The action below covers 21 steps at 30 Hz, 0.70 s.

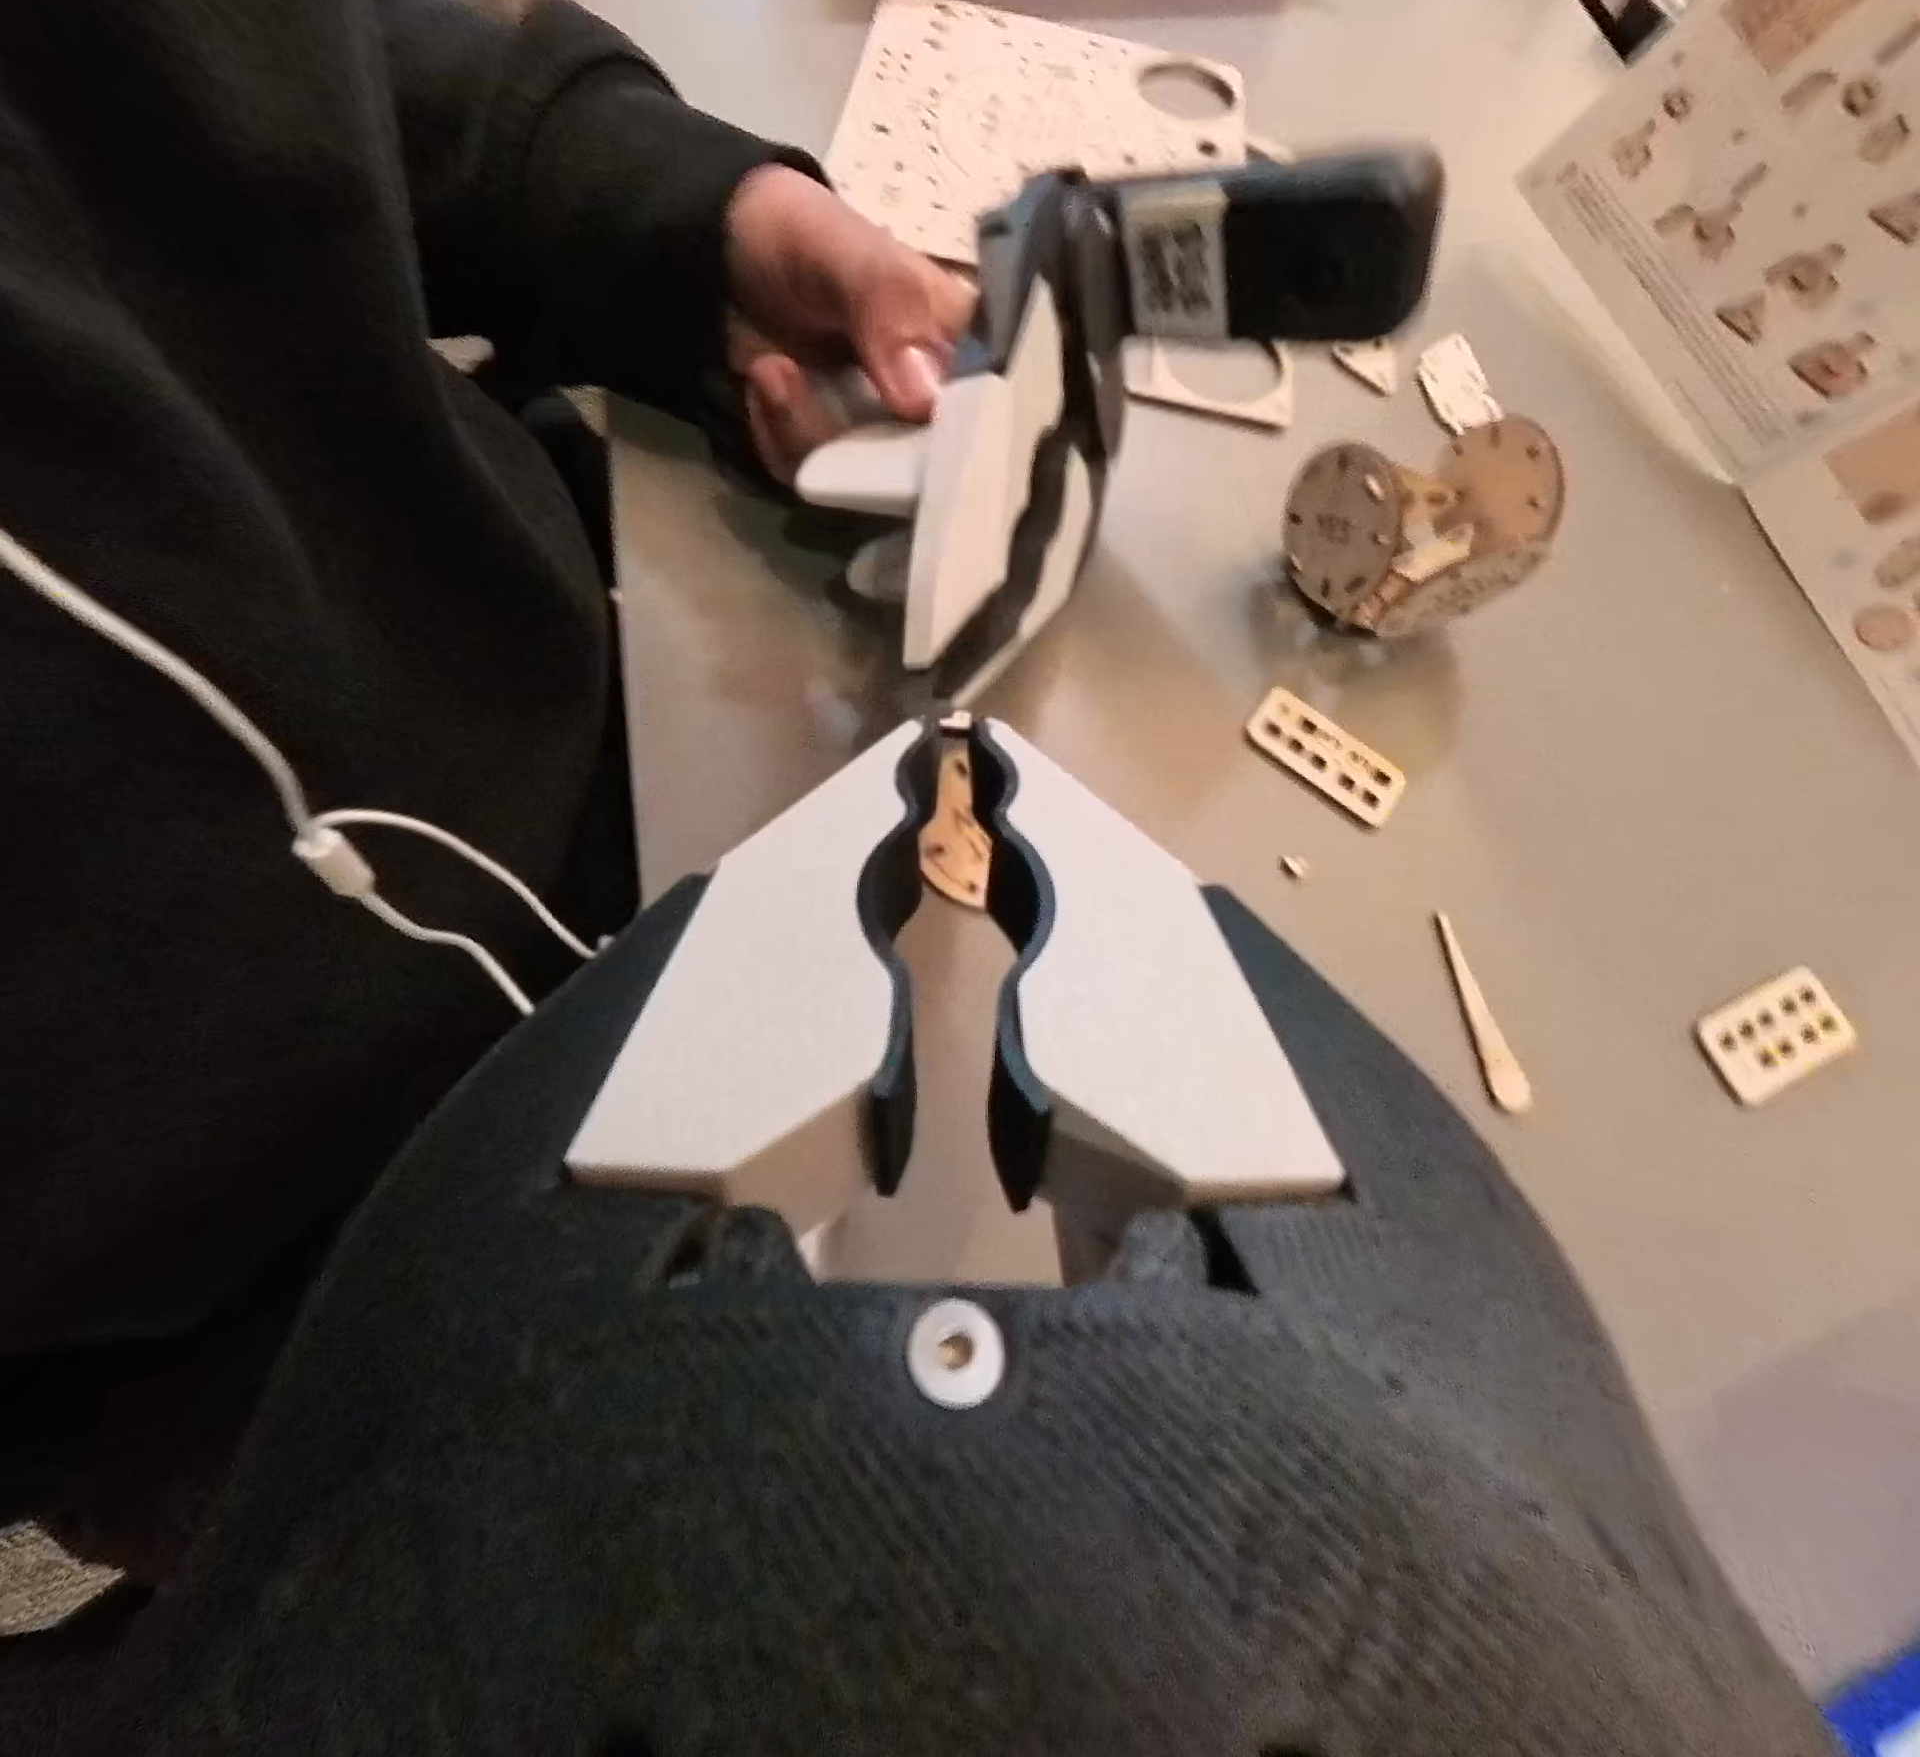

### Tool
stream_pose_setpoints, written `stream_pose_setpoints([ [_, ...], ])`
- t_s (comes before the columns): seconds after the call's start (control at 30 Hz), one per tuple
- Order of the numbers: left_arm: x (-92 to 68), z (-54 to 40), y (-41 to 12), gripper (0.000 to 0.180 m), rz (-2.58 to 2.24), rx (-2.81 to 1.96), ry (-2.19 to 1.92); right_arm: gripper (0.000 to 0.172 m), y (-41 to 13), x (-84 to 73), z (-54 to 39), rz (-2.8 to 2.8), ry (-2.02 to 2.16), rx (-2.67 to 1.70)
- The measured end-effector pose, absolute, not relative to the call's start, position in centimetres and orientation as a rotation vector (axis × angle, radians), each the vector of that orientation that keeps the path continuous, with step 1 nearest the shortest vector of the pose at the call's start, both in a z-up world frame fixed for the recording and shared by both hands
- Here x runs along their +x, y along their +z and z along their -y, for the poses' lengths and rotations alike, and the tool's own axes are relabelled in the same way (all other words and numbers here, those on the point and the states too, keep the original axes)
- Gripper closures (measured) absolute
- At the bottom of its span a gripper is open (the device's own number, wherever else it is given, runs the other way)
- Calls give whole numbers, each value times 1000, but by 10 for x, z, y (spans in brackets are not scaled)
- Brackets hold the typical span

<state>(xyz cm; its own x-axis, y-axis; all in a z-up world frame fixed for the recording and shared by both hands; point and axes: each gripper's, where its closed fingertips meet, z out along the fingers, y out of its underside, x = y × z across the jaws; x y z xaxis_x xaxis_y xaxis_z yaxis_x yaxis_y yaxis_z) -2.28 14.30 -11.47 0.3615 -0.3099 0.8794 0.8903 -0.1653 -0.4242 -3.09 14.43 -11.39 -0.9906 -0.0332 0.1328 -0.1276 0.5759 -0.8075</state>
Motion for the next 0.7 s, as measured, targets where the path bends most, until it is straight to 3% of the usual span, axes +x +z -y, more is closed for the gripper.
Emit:
stream_pose_setpoints([
  [0.23, -68, -131, -160, 180, 747, -1734, -410, 167, -158, -66, -167, 2792, 996, -116],
  [0.7, -55, -142, -210, 180, 784, -2080, -296, 168, -211, -51, -158, 3062, 368, -172],
])
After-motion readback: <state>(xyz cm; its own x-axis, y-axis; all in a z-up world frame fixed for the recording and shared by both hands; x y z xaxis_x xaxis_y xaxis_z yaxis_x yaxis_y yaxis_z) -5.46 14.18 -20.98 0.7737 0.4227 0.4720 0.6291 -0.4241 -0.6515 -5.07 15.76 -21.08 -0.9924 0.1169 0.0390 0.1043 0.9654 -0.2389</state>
